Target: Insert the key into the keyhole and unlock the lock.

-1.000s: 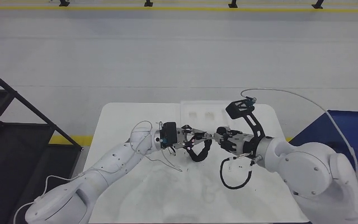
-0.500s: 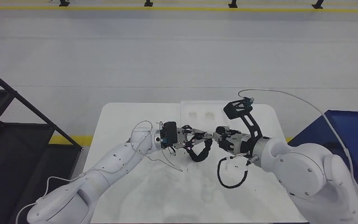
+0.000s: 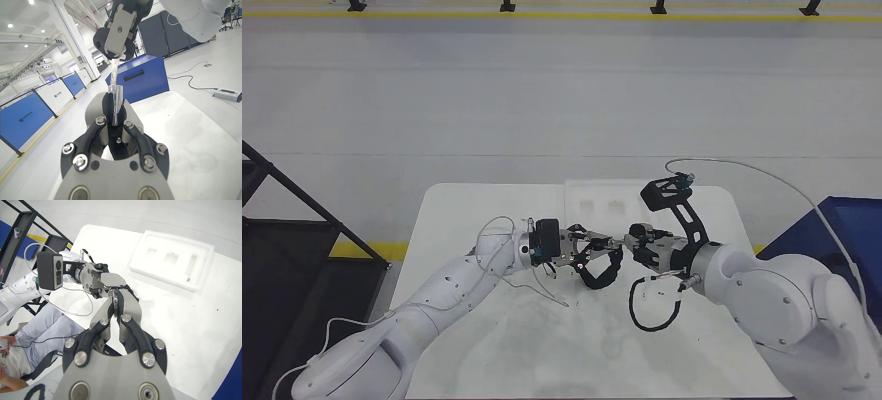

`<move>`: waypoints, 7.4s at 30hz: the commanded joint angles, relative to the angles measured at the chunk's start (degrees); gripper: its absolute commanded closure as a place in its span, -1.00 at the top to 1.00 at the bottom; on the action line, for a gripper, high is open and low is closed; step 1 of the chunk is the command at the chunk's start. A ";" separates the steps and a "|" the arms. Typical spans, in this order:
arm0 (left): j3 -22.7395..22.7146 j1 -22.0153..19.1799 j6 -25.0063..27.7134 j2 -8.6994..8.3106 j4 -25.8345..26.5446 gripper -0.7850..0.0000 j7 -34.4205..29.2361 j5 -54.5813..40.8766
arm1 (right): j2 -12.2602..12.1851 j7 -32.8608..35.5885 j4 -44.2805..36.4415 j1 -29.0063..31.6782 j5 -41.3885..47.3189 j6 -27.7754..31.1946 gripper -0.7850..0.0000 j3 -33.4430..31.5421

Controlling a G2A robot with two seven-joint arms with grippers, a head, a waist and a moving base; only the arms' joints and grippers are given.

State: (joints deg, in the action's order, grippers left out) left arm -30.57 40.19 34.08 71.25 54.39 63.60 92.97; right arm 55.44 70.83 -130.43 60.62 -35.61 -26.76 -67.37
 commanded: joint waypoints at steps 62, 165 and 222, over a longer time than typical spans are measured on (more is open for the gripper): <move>-6.55 1.26 5.76 -2.62 8.68 -1.00 -2.56 12.17 | -0.83 11.99 -0.46 -4.91 1.82 5.30 -1.00 0.96; -5.07 -0.93 1.57 -3.48 8.42 -1.00 0.99 23.09 | -4.92 13.53 6.57 -12.20 13.39 6.83 -1.00 9.62; -4.29 -0.47 4.33 -3.21 7.42 -1.00 -0.22 18.04 | -8.58 8.22 5.09 -15.78 17.39 1.53 -1.00 10.78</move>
State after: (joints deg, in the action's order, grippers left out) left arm -34.99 39.82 38.43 67.99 61.94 63.29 110.95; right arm 46.93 79.14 -125.23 44.74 -17.91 -25.14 -56.51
